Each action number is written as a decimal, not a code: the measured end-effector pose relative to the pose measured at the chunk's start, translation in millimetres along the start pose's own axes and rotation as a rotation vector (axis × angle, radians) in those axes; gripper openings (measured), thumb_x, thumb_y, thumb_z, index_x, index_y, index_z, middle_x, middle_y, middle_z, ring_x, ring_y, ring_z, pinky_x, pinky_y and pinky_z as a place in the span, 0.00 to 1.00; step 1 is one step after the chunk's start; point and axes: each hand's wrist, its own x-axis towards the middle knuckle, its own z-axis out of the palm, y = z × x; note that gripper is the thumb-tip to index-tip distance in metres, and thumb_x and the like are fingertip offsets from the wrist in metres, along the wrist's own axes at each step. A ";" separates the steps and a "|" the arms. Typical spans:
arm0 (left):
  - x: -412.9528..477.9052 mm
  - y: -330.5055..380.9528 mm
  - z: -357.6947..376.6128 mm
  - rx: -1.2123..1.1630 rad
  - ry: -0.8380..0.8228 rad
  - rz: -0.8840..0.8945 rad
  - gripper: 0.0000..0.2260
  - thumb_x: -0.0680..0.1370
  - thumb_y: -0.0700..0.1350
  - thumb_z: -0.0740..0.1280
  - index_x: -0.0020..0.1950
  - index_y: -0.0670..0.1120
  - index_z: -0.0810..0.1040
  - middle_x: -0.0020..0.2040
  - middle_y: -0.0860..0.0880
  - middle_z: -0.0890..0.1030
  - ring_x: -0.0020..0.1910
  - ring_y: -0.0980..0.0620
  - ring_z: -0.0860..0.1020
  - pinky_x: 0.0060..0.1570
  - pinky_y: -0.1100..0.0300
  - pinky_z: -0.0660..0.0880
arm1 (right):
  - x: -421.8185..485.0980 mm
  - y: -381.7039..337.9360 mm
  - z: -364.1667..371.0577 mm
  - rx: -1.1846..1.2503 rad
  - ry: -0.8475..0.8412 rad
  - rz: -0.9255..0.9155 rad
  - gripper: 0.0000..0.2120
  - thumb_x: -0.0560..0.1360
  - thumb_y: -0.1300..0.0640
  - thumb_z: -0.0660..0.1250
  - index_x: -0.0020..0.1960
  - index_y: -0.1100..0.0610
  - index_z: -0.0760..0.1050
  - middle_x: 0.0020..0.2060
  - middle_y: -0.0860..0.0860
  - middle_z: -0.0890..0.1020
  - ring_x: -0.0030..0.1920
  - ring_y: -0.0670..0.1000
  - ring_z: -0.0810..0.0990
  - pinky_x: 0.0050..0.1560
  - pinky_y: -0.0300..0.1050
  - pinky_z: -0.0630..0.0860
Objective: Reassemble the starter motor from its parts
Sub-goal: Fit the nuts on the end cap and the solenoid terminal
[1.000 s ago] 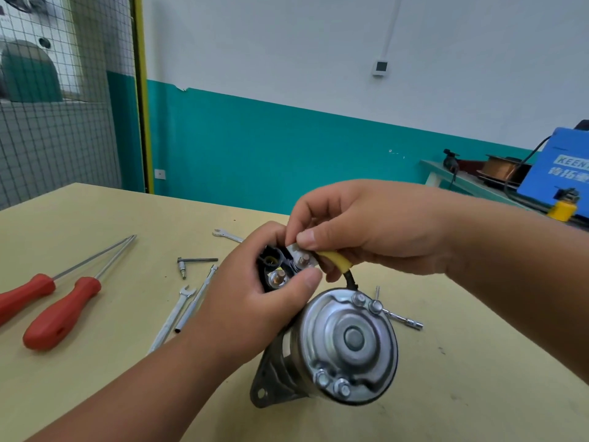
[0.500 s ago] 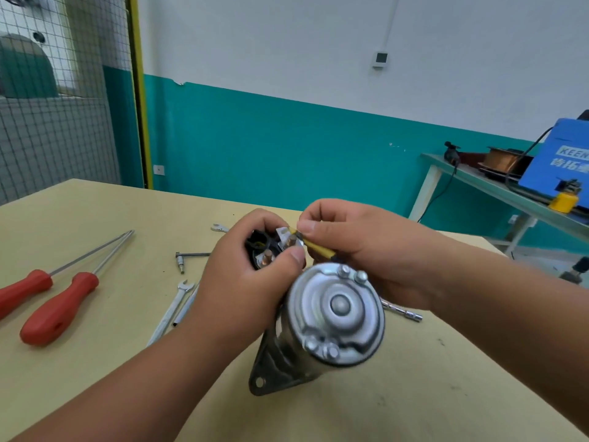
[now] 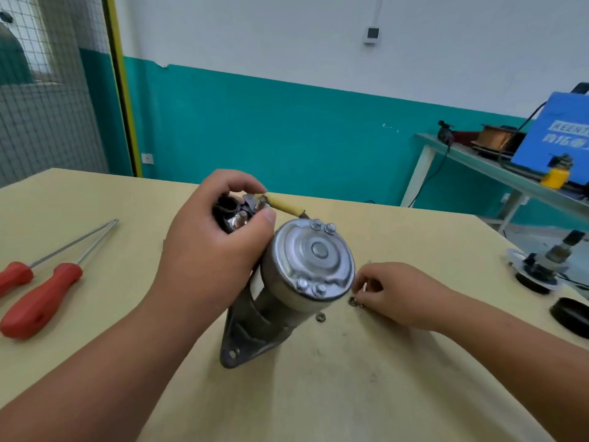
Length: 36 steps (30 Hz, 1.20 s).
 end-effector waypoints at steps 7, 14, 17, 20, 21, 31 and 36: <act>10.0 -9.6 -5.3 -0.014 0.085 -0.089 0.05 0.74 0.54 0.71 0.49 0.60 0.80 0.45 0.62 0.82 0.43 0.62 0.81 0.48 0.56 0.76 | -2.6 -2.3 7.3 -0.059 0.022 -0.085 0.04 0.79 0.43 0.68 0.45 0.38 0.77 0.43 0.39 0.79 0.44 0.39 0.77 0.41 0.35 0.70; 12.4 -5.5 -9.4 -0.021 -0.046 -0.114 0.15 0.72 0.63 0.72 0.53 0.58 0.78 0.46 0.65 0.82 0.44 0.65 0.81 0.44 0.73 0.74 | -9.1 -23.2 -14.8 -0.006 0.178 -0.101 0.09 0.80 0.50 0.70 0.43 0.39 0.75 0.38 0.38 0.82 0.41 0.39 0.80 0.37 0.31 0.71; 13.8 -7.5 -12.9 -0.028 -0.137 -0.121 0.14 0.73 0.58 0.71 0.57 0.57 0.78 0.49 0.66 0.82 0.47 0.65 0.81 0.45 0.74 0.73 | -18.3 -53.0 -61.4 0.371 0.415 -0.227 0.07 0.77 0.54 0.73 0.42 0.45 0.81 0.35 0.40 0.85 0.35 0.42 0.84 0.35 0.31 0.76; 11.7 -8.6 -14.7 -0.026 -0.207 -0.131 0.14 0.72 0.53 0.70 0.58 0.60 0.77 0.51 0.65 0.82 0.51 0.65 0.81 0.47 0.73 0.75 | -31.5 -100.3 -109.0 0.603 0.468 -0.467 0.04 0.73 0.50 0.73 0.47 0.42 0.82 0.37 0.47 0.87 0.36 0.50 0.86 0.36 0.41 0.81; 10.8 -7.9 -14.5 -0.024 -0.216 -0.122 0.14 0.72 0.52 0.70 0.58 0.60 0.77 0.51 0.65 0.82 0.51 0.64 0.81 0.48 0.72 0.75 | -32.8 -114.2 -117.9 0.582 0.454 -0.532 0.05 0.72 0.48 0.72 0.47 0.41 0.82 0.38 0.46 0.87 0.37 0.49 0.87 0.37 0.42 0.82; 7.2 -6.2 -12.6 -0.007 -0.220 -0.075 0.14 0.73 0.54 0.70 0.57 0.61 0.74 0.51 0.63 0.82 0.50 0.63 0.81 0.47 0.70 0.74 | -10.7 -164.5 -130.6 -0.006 0.257 -0.571 0.07 0.76 0.51 0.74 0.43 0.39 0.80 0.40 0.28 0.81 0.42 0.32 0.80 0.41 0.25 0.71; 7.7 -6.3 -13.7 0.020 -0.230 -0.076 0.13 0.74 0.59 0.69 0.56 0.66 0.72 0.51 0.64 0.81 0.52 0.63 0.81 0.46 0.65 0.73 | -7.4 -167.4 -132.8 -0.077 0.241 -0.600 0.08 0.76 0.50 0.75 0.44 0.38 0.80 0.42 0.26 0.80 0.43 0.31 0.79 0.42 0.25 0.71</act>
